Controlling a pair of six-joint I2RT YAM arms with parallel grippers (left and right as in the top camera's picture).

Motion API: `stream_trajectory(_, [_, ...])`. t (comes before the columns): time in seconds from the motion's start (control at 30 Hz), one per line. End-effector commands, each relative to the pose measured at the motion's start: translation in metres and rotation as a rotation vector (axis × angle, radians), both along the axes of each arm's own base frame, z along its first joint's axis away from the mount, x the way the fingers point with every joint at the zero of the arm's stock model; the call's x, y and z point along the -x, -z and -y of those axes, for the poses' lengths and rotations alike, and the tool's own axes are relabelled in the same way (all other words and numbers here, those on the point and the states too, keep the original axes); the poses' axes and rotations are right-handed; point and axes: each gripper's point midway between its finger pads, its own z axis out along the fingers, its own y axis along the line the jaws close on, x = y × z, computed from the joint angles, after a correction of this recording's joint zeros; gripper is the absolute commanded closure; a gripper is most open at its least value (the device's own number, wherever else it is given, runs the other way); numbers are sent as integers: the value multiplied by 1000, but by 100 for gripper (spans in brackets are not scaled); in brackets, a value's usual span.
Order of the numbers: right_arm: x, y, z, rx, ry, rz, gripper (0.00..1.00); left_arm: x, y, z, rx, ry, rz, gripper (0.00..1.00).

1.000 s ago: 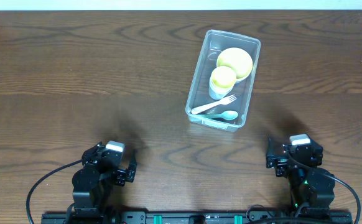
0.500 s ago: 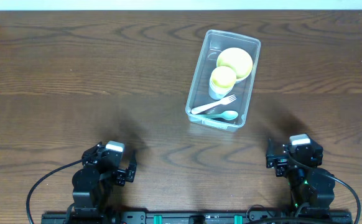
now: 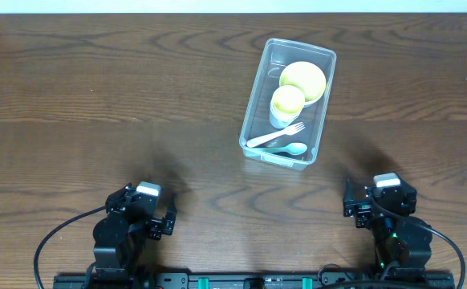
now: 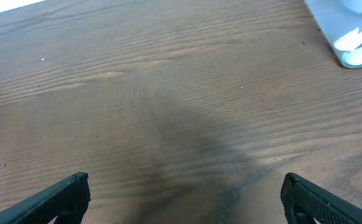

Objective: Pack container

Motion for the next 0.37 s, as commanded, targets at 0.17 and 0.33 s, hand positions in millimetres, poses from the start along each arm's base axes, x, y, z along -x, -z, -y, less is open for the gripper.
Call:
stream_trajectory(0.17, [0,0,0,4,-1,7,1,0,3,0,16,-10,-5,2])
stream_trajectory(0.33, [0,0,0,4,-1,7,1,0,3,0,16,-10,-5,2])
